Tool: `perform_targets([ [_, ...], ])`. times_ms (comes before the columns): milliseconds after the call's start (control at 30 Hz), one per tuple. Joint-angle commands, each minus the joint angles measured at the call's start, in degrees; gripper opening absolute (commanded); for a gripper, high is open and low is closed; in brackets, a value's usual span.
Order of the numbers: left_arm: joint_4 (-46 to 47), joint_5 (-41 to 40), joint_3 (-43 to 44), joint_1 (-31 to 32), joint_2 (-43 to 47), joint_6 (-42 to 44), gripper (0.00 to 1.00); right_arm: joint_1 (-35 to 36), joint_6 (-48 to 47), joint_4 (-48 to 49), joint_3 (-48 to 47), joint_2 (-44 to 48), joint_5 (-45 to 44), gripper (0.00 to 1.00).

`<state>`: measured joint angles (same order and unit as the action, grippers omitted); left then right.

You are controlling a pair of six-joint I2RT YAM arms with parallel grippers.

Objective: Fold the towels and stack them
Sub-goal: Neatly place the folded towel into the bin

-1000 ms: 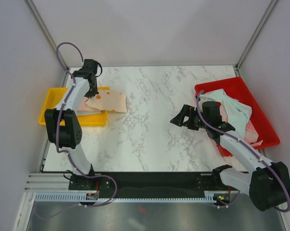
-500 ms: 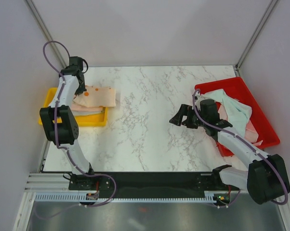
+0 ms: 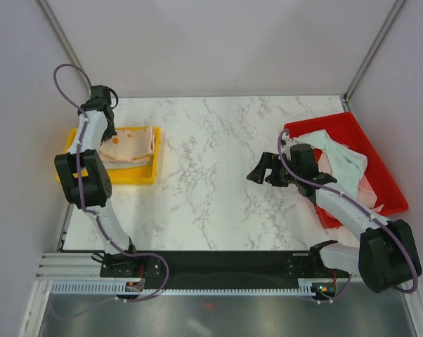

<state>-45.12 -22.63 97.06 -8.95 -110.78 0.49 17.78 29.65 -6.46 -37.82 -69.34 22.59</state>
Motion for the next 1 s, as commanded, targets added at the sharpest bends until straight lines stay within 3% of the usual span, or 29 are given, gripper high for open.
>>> perform_targets([
  [0,3.11,-4.41,2.70,-2.04,-2.67,2.15,0.02,0.15,-1.61,2.06,-1.90,-0.09,-0.53,0.98],
  [300,5.13,-8.83,6.83,-2.65,-10.06,0.74,0.07,0.06,-2.49,2.33,-1.20,-1.76,-2.64,0.98],
  [367,4.87,-10.39,7.53,-3.09,-11.73,0.39,0.24,0.06,-2.40,3.03,-0.94,-2.46,-2.99,0.98],
  [400,4.78,-11.37,7.45,-3.09,-11.91,0.04,0.54,0.06,-2.32,3.12,-0.85,-2.55,-3.08,0.98],
  [500,4.69,-16.12,7.53,-2.91,-11.21,-2.25,0.67,0.06,-2.40,3.29,-0.85,-3.34,-3.34,0.98],
  [733,3.03,-17.88,8.59,-0.64,-3.66,-6.63,0.75,0.06,-1.97,2.77,-0.93,-2.99,-4.48,0.98],
  [833,2.41,-12.36,6.75,2.53,0.29,-9.45,0.77,0.06,-0.91,1.29,-3.38,-3.34,-5.18,0.98],
  [933,1.36,-2.36,4.55,5.16,4.41,-12.35,0.78,0.06,0.32,-3.10,-8.56,-2.91,-10.35,0.98],
  [967,1.09,4.55,3.68,6.39,5.48,-12.97,0.78,-0.11,0.67,-4.43,-10.15,-2.64,-12.55,0.98],
])
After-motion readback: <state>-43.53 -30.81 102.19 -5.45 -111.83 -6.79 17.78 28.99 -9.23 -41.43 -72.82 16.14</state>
